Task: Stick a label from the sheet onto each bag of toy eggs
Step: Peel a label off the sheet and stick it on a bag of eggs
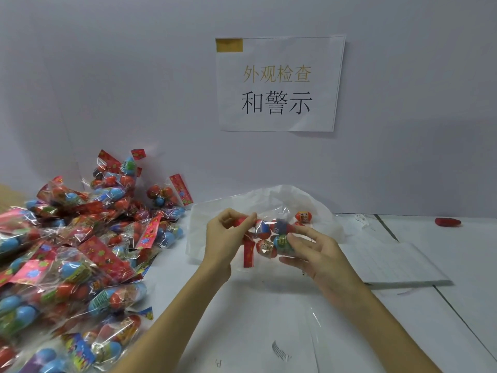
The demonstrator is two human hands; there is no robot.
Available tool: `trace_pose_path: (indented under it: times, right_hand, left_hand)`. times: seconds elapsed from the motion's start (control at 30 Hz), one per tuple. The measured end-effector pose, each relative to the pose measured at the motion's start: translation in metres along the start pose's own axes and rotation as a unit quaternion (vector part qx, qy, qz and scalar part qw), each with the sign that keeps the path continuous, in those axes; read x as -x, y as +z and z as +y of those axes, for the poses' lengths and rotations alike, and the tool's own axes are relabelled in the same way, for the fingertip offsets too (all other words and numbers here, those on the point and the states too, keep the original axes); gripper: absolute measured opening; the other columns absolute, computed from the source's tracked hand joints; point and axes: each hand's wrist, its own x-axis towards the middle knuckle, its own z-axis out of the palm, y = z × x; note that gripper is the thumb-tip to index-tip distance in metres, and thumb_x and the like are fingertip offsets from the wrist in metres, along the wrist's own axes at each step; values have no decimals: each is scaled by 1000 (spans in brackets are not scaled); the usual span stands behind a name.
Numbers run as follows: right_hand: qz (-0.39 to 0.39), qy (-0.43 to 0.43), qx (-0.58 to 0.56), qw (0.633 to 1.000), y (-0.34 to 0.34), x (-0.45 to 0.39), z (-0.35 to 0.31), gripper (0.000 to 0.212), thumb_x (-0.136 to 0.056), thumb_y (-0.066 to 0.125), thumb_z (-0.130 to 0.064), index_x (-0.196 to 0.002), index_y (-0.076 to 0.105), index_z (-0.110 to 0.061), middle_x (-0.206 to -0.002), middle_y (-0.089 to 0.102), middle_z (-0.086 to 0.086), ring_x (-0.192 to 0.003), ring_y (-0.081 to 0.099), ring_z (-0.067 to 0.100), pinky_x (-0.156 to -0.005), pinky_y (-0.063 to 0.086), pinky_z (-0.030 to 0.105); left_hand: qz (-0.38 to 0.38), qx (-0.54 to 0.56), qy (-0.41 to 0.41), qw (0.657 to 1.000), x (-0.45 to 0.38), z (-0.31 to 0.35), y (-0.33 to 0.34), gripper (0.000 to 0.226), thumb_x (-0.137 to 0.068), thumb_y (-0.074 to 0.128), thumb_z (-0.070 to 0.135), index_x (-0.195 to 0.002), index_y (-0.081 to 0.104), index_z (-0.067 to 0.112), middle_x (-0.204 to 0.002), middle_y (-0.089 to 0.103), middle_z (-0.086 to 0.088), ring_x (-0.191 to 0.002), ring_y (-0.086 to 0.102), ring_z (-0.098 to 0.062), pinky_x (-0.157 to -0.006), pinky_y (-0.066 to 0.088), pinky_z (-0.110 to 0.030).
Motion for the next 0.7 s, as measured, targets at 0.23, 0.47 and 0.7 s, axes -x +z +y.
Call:
trace_pose_path:
  times: [0.23,0.47,0.7]
  right_hand:
    - [2,-5,58,998,-1,1,0,30,-90,69,-45,-114,80,-29,-103,80,8,-92,77,21,-73,58,26]
    - [73,-138,357,921,-8,-1,7,32,-102,52,-47,-128,69,-39,-79,78,-3,-57,72,11,-59,57,20]
    - [-43,-157,203,965,-9,4,-4,38,-106,56,-8,-133,70,-30,-106,80,0,-97,78,21,-80,63,28]
  left_hand:
    - [-134,-58,-30,989,2,5,-1,29,-92,73,45,-101,80,18,-97,79,0,-99,73,-20,-88,60,-35]
    - [-42,-51,74,995,4,-2,2,19,-89,77,42,-82,83,26,-86,77,8,-79,69,-4,-64,51,-13]
    - [-83,14,-128,988,-6,7,-8,73,-87,44,80,-130,60,23,-122,68,-7,-104,70,-27,-82,59,-34]
